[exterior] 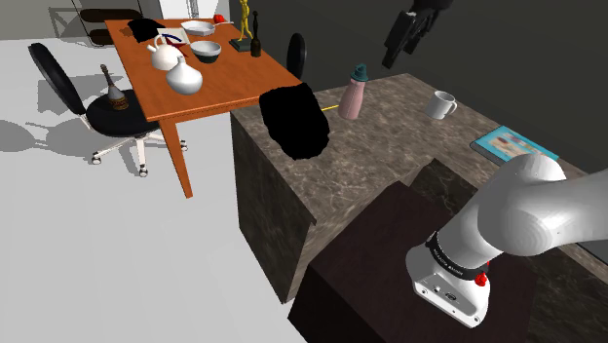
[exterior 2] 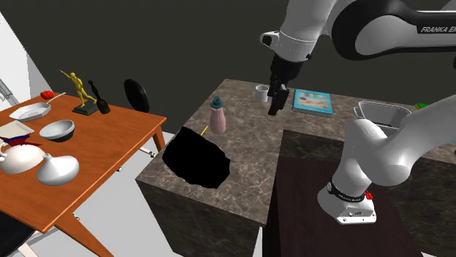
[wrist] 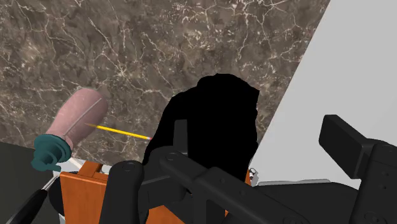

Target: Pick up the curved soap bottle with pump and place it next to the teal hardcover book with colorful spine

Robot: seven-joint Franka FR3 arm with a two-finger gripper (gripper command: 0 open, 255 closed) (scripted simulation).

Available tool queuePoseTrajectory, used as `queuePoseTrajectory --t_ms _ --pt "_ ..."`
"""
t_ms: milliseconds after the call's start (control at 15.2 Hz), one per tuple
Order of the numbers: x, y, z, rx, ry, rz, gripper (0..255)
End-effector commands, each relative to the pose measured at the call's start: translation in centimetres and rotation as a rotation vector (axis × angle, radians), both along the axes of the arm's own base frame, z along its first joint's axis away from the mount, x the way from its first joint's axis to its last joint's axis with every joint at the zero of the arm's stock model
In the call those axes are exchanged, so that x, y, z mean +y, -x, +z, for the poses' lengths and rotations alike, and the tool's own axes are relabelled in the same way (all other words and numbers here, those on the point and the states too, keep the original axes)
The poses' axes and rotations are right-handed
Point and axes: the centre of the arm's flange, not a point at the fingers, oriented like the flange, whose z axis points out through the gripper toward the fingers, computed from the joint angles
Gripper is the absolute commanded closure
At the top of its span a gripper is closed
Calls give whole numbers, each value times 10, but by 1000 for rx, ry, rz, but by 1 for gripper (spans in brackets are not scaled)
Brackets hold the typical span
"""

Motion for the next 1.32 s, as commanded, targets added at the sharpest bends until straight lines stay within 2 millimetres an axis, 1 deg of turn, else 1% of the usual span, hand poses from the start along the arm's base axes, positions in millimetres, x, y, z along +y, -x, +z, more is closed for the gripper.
queuePoseTrajectory --t_ms 0,660,1254 --pt "0 0 0 0 0 0 0" --pt "-97 -70 -58 -28 -33 -82 0" --pt "-187 -127 -112 -53 -63 -156 0"
